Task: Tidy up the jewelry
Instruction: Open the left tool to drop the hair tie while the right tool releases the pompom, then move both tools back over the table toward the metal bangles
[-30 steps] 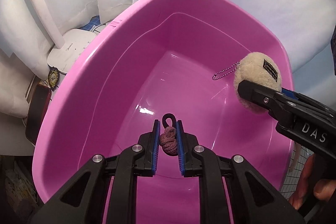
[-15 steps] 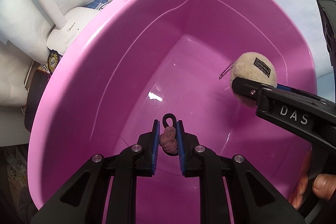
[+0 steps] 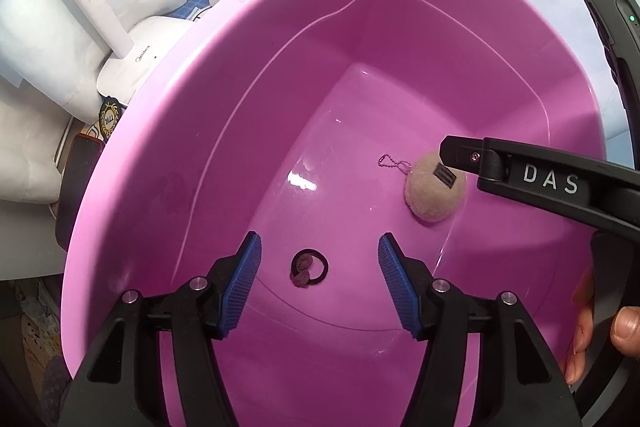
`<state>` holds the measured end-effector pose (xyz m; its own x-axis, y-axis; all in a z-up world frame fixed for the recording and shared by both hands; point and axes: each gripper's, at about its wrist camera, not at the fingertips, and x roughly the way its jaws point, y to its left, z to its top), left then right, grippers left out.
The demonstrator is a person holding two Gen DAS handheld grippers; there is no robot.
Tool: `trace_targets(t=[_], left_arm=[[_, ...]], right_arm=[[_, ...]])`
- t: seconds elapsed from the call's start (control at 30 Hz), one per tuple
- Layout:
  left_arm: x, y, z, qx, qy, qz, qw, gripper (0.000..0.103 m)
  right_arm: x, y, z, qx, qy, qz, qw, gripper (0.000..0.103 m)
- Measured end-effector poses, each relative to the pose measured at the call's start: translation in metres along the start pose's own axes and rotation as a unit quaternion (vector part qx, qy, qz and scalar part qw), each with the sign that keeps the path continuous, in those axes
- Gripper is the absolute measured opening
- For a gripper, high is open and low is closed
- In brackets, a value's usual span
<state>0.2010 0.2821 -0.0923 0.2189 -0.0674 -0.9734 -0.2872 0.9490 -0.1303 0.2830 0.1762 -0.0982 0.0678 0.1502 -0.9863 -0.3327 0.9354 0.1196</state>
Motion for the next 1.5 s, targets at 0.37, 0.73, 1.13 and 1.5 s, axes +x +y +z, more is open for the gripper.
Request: trace_targets(t=[0.37,0.73,1.13,1.5], left_arm=[[-0.009,-0.004,-0.004,0.006,-0.014,0.005,0.9999,0.063],[-0.036,0.000,-0.016,0.013,-0.054,0.008,0.9985,0.079],[-0.091,0.004,-0.038,0.027,-0.122,0.008,0.9922,0.091],[-0.145,-0.012,-0.086,0.069,-0.212,0.016,0.9748,0.097]], right_arm=[[0.002,-0.002,0.000,-0.003,-0.007,0.001,1.000,0.067],[-0.009,-0.002,-0.008,-0.013,-0.026,0.009,1.000,0.067],[-0.054,-0.003,-0.030,-0.028,-0.089,0.028,0.995,0.071],[-0.116,-0.036,-0.096,-0.049,-0.168,0.051,0.983,0.072]])
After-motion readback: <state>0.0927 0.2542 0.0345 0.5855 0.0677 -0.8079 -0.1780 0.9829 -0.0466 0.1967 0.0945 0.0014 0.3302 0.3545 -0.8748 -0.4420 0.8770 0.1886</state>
